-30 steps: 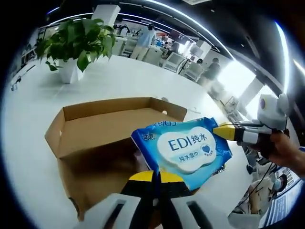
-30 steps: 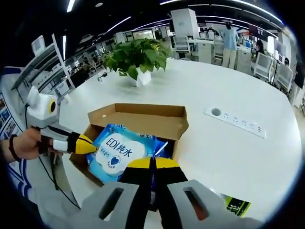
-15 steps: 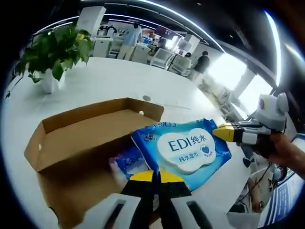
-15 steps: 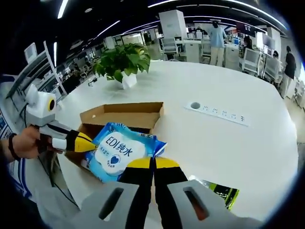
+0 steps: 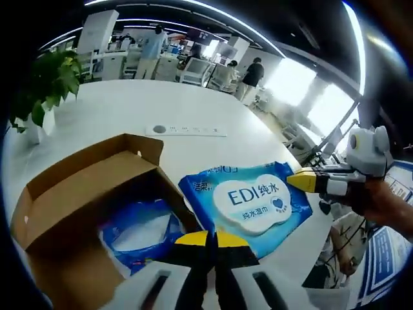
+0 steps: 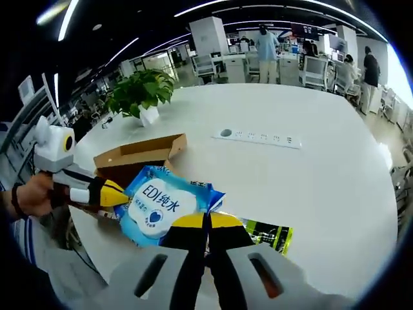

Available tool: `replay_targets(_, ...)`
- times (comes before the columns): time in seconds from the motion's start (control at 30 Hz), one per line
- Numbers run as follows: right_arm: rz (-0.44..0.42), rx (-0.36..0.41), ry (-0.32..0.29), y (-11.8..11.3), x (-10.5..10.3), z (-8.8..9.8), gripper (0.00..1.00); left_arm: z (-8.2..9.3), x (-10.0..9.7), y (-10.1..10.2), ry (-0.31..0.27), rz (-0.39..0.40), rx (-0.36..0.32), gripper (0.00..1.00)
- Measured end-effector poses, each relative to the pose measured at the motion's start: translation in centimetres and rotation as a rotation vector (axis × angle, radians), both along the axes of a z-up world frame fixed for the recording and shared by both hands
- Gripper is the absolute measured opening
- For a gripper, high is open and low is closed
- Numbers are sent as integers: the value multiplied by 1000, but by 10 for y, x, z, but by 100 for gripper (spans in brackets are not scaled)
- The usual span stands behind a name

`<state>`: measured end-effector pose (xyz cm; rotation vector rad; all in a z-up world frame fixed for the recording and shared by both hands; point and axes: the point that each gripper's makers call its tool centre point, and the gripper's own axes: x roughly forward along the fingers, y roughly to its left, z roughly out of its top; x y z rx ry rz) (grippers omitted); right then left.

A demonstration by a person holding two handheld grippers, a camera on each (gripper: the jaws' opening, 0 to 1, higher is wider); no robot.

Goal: Operate the shoe box by opening the lid, removing the specified soft item, and placing it in the target area until the item is outside and the box remains undamaged.

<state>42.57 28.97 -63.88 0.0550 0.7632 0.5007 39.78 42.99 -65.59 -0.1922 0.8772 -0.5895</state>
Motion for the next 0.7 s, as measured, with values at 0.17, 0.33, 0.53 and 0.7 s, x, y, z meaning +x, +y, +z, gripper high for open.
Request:
replay_targets(0.17, -43, -2, 4, -28, -7, -2, 0, -2, -3, -29, 2, -51, 5, 0)
replay_targets(0.33, -79, -3, 11, -51, -15, -5, 0, -5, -6, -53, 7, -86, 4, 0)
replay_targets(0.53, -98, -3, 17, -66, -18, -10, 0, -9, -7, -67, 14, -110, 9, 0)
replay_targets(0.7, -104, -1, 22, -71, -17, -11, 0, -10, -6, -72, 16, -114, 11, 0)
